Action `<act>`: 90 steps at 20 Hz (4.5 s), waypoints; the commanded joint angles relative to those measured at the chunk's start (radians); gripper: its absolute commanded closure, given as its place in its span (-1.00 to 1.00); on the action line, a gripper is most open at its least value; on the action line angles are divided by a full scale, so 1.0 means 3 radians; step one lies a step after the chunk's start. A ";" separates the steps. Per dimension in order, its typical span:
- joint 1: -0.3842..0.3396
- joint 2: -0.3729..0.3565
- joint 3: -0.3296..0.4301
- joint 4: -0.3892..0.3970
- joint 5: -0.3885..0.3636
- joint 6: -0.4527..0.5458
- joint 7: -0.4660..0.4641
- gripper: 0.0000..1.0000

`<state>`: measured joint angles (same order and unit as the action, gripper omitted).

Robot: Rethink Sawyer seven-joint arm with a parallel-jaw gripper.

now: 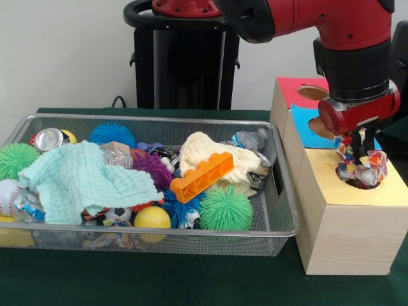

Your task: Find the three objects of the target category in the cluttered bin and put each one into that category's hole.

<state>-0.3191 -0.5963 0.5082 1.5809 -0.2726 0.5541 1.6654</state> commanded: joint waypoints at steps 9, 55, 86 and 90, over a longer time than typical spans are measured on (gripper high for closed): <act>0.0269 0.0154 -0.0554 -0.0074 -0.0337 -0.0051 0.0344 1.00; 0.0472 0.0699 -0.0807 -0.0093 -0.0467 -0.0236 -0.0094 1.00; 0.0556 0.0780 -0.0872 -0.0200 -0.0431 -0.0695 0.0060 -1.00; 0.0577 0.0769 -0.0895 -0.0208 -0.0436 -0.0677 0.0066 -1.00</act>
<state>-0.1354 -0.4843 0.2739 1.4688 -0.3179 0.3245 1.6654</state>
